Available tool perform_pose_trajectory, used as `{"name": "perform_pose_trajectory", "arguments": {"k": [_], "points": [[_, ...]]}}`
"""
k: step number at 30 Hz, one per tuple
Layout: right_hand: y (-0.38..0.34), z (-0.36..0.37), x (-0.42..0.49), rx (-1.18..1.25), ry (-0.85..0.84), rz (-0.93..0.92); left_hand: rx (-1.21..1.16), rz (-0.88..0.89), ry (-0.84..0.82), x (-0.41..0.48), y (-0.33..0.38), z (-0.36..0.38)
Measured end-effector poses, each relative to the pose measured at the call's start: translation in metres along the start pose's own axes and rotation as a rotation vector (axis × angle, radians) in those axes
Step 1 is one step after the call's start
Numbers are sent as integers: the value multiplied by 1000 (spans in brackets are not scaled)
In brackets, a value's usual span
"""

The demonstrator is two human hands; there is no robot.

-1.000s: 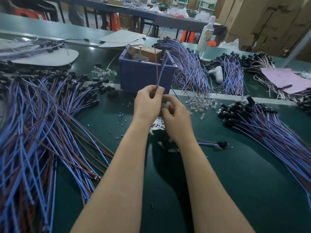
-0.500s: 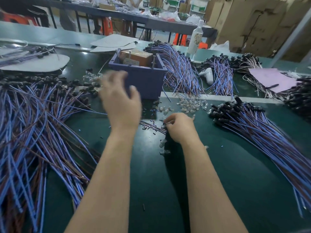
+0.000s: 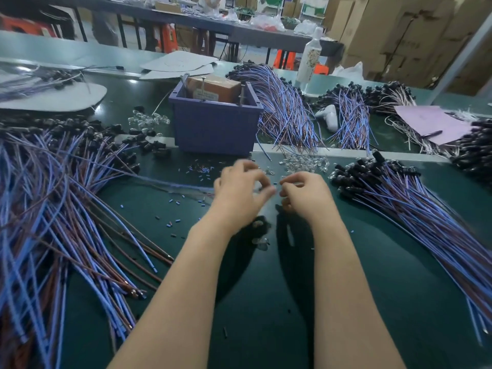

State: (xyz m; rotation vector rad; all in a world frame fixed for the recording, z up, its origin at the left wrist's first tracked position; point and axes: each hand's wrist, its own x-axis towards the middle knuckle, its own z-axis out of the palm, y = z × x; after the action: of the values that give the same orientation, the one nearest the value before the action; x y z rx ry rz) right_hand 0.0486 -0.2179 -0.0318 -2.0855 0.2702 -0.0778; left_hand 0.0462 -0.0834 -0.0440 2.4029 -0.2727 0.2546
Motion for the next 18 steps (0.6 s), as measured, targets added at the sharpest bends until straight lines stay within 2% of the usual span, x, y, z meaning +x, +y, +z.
{"name": "perform_pose_trajectory", "arguments": {"k": [2,4,7,10,18], "points": [[-3,-1,-3,160,-63,-43,-254,-18,145,1,-4,-11],[-10,6,-7,353,-158,-110,-382,-44,132,-1,-4,-15],[-13,19,-9,441,-185,-194,-388,-86,65,-3,-7,-13],[-7,19,-8,496,-220,-198,-472,-79,-20,-5,-9,-17],[-4,26,-6,699,-341,-65,-455,-2,-84,-7,-18,-23]]}}
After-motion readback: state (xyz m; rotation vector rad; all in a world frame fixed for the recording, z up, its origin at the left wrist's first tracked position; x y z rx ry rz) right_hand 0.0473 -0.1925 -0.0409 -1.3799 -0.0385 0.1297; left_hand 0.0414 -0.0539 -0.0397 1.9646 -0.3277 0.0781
